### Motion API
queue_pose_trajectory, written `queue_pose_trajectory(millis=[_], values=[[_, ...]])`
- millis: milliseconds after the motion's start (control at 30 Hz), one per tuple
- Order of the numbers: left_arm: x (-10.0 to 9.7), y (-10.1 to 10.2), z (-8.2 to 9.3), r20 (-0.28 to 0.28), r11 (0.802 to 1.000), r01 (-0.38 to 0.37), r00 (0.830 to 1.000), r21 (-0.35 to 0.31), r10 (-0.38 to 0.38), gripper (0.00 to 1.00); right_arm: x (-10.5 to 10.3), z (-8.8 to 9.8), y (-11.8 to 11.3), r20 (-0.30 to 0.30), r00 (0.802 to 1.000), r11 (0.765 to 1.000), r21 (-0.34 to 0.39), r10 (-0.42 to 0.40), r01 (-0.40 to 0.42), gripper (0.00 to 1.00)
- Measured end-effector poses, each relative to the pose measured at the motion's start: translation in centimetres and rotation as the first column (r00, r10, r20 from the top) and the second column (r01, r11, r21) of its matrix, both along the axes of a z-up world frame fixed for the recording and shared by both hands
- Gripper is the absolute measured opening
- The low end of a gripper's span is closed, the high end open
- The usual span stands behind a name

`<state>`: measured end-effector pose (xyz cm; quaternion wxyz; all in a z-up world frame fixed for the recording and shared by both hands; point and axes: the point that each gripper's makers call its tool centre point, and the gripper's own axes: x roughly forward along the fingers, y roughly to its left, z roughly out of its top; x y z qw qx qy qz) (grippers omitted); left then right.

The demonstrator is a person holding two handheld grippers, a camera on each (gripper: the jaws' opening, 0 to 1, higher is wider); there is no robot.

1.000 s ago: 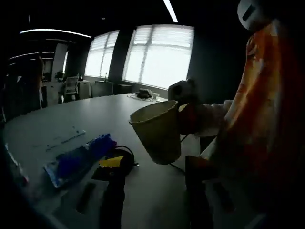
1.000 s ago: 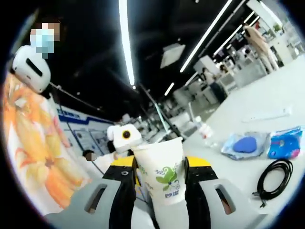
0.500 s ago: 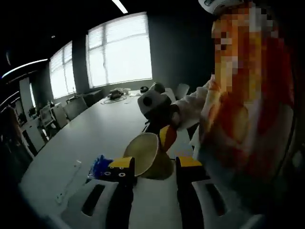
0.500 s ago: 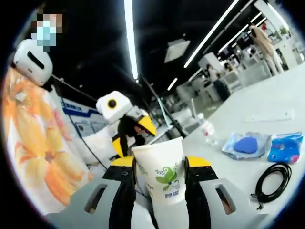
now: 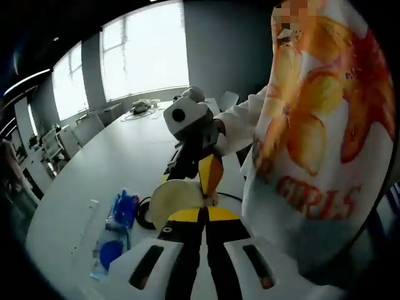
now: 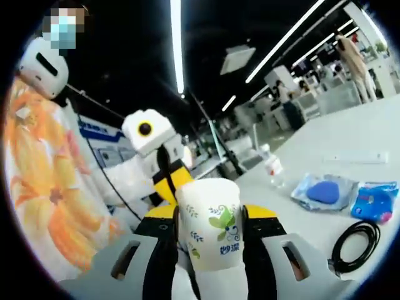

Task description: Arrange the tabletop items into an orderly group along one side of the table until the central work area is clear of visible clutter.

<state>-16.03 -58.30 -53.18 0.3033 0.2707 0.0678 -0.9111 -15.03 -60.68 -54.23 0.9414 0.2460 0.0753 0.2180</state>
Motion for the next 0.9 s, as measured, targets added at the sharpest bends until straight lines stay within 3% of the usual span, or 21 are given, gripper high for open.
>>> queue_pose_trajectory(millis=[167,333,467,700,767,867,900], values=[[2.7,0.0,-0.8,0.053,0.996,-0.085,0.995,0.015,0.084,0.00,-0.3,-1.5,-1.1,-0.048,0.997,0.998,-0.035,-0.054,0.052,0.36],[6.6,-0.1,-2.0,0.118,0.972,-0.221,0.970,0.079,0.211,0.00,-1.5,-3.3,-1.7,-0.112,0.988,0.994,-0.024,-0.105,0.103,0.37],[10.2,-0.1,-3.1,0.222,0.944,-0.309,0.934,0.113,0.280,0.00,-2.6,-5.0,-2.0,-0.163,0.977,0.990,-0.055,-0.138,0.131,0.38],[14.8,-1.0,-4.2,0.317,0.898,-0.407,0.884,0.166,0.343,0.00,-3.3,-5.8,-2.9,-0.205,0.962,0.983,-0.057,-0.181,0.173,0.39],[16.3,-1.5,-4.6,0.347,0.881,-0.440,0.864,0.174,0.364,0.00,-3.4,-6.1,-3.5,-0.217,0.954,0.978,-0.042,-0.206,0.202,0.39],[17.9,-2.0,-5.2,0.368,0.855,-0.470,0.851,0.219,0.374,0.00,-3.8,-6.9,-4.1,-0.252,0.939,0.972,-0.061,-0.233,0.225,0.40],[18.6,-2.3,-5.3,0.378,0.841,-0.495,0.837,0.217,0.395,0.00,-3.9,-7.1,-4.2,-0.257,0.937,0.972,-0.074,-0.236,0.224,0.40]])
